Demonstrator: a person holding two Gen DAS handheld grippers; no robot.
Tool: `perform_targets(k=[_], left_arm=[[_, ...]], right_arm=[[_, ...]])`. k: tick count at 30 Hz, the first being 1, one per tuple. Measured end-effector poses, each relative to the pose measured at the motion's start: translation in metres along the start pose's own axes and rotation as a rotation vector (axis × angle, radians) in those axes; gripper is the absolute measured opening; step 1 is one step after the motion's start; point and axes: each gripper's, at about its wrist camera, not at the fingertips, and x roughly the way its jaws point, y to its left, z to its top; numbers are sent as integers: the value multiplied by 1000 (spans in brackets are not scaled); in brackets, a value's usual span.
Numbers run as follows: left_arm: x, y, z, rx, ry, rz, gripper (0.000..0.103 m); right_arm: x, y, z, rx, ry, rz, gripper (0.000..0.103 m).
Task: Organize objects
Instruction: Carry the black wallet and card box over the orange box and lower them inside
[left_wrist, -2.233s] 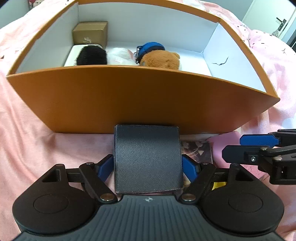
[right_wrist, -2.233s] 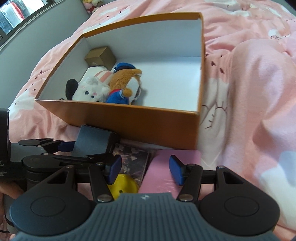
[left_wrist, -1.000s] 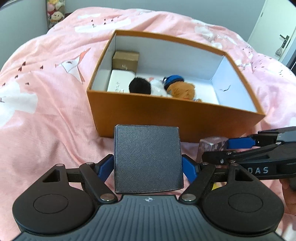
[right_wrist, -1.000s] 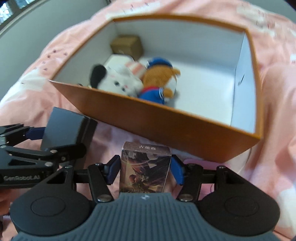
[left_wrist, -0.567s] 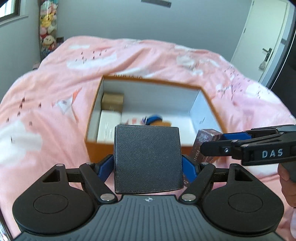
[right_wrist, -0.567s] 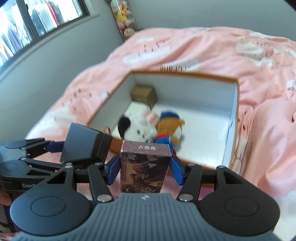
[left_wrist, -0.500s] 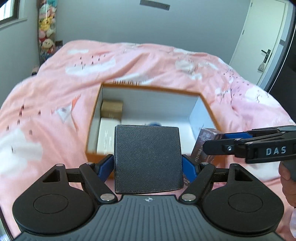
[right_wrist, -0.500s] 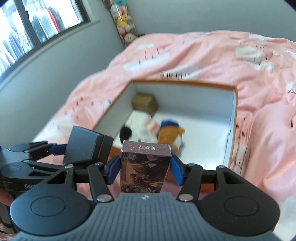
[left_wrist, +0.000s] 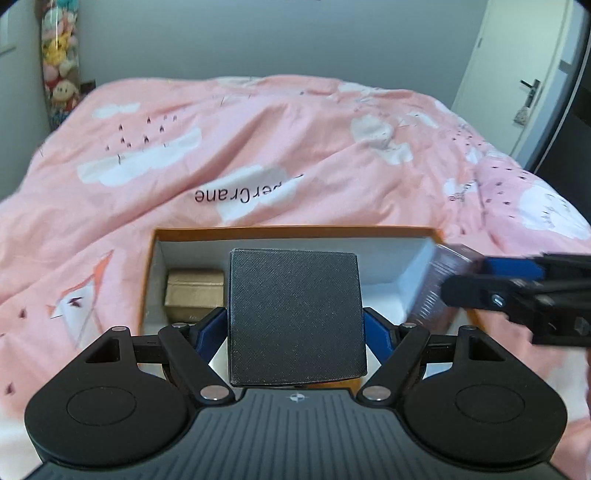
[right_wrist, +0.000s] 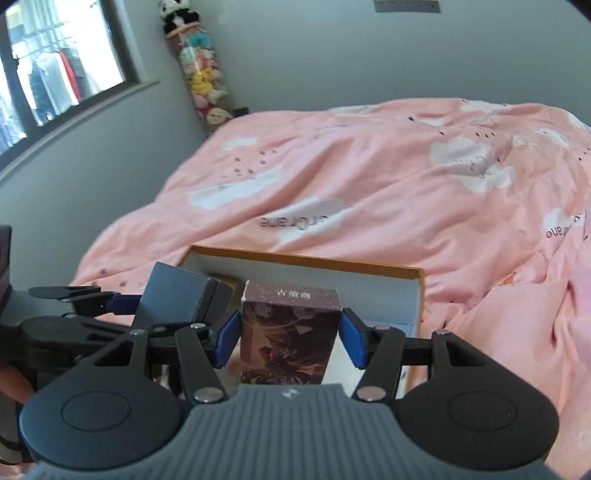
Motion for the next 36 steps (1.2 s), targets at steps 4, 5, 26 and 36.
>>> perform_targets(k=[4,5,26,36], left_arm=[[38,6,8,-29,36,1,89],[45,6,9,-24,46,4,89],[102,-8,4,97,127,141,94],[80,3,9,72,60,97,91]], right_arm=[[27,-12,1,10,33,-23,60],[32,-14,1,10,42,-25,60],[98,-37,4,37,158,-37,60],[113,-34,12,27,178,-80,60]])
